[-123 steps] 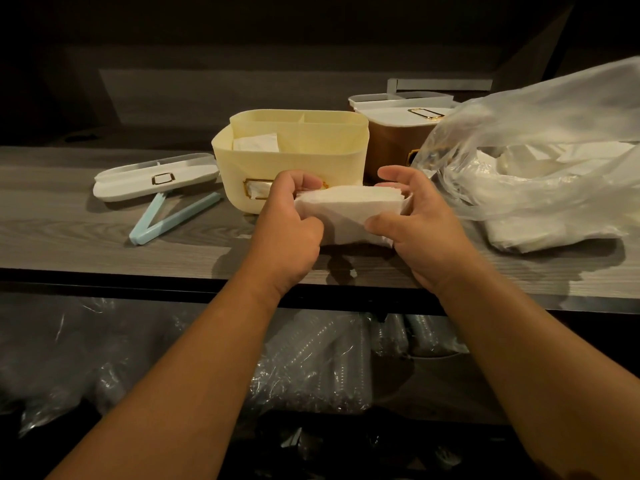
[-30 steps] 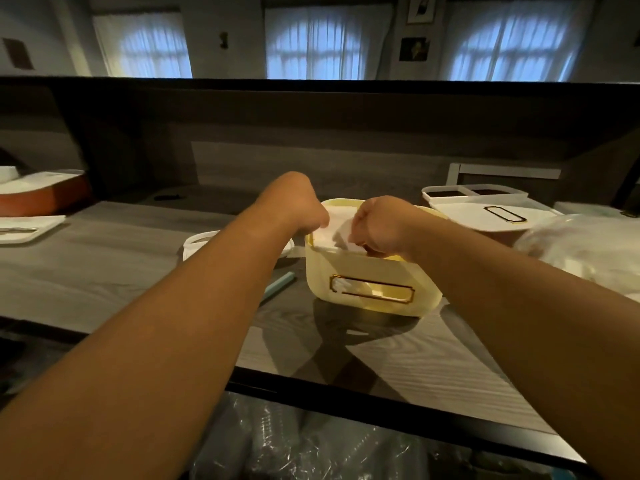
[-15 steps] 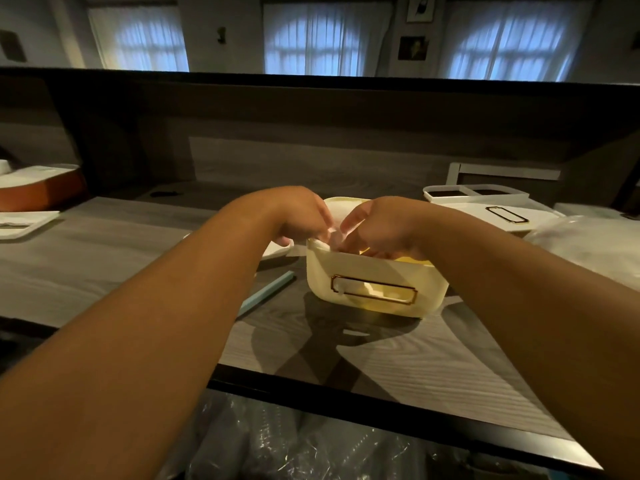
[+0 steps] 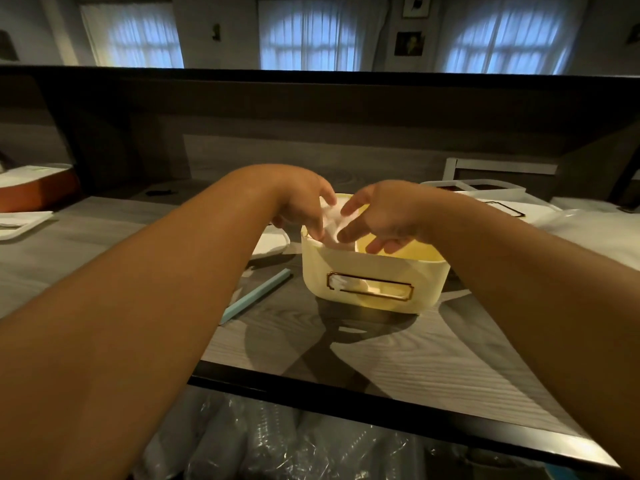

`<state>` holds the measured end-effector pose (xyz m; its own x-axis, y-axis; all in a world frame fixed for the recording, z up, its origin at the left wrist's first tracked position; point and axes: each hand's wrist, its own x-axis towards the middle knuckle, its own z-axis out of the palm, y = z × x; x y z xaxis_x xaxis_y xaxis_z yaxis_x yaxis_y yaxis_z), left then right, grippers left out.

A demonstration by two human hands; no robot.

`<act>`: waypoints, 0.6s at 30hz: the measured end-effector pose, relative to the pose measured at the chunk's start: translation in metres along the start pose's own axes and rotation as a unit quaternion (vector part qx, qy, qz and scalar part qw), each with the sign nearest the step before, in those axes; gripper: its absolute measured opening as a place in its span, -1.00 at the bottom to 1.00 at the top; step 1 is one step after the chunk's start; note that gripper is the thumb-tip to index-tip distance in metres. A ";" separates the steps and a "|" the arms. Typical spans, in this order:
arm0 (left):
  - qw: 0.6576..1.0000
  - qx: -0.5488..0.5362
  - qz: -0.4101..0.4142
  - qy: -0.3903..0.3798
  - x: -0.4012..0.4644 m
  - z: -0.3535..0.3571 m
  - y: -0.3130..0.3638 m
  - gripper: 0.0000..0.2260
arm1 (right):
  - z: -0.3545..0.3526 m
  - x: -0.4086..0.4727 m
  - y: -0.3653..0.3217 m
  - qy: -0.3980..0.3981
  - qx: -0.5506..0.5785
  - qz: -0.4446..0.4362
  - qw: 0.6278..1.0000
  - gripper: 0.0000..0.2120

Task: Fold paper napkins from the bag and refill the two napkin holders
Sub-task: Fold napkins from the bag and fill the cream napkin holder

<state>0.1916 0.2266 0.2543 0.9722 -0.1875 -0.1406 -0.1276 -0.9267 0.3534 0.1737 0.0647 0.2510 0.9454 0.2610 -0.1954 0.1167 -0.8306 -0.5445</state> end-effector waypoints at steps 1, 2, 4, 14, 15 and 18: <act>1.000 0.010 0.001 0.005 0.000 -0.001 0.001 -0.34 | -0.002 0.002 0.000 0.018 0.001 -0.009 1.000 -0.52; 1.000 0.014 0.002 0.008 0.001 -0.001 0.001 -0.31 | -0.004 0.004 0.000 0.033 0.004 -0.016 0.999 -0.53; 1.000 0.005 0.003 0.022 0.003 -0.001 0.002 -0.29 | -0.004 0.010 0.004 0.063 0.015 -0.027 0.998 -0.59; 0.998 0.009 -0.004 0.057 0.006 0.007 0.004 -0.21 | 0.004 0.055 0.007 0.163 -0.100 0.002 0.982 -0.69; 0.998 0.007 -0.007 0.057 0.007 0.008 0.004 -0.20 | 0.004 0.057 0.005 0.160 -0.099 -0.001 0.982 -0.67; 0.998 0.000 -0.017 0.067 0.007 0.009 0.002 -0.19 | 0.005 0.059 0.001 0.153 -0.105 -0.014 0.983 -0.66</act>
<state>0.1964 0.2204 0.2461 0.9934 -0.1117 -0.0276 -0.0950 -0.9315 0.3512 0.2275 0.0819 0.2347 0.9846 0.1509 0.0885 0.1729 -0.9169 -0.3597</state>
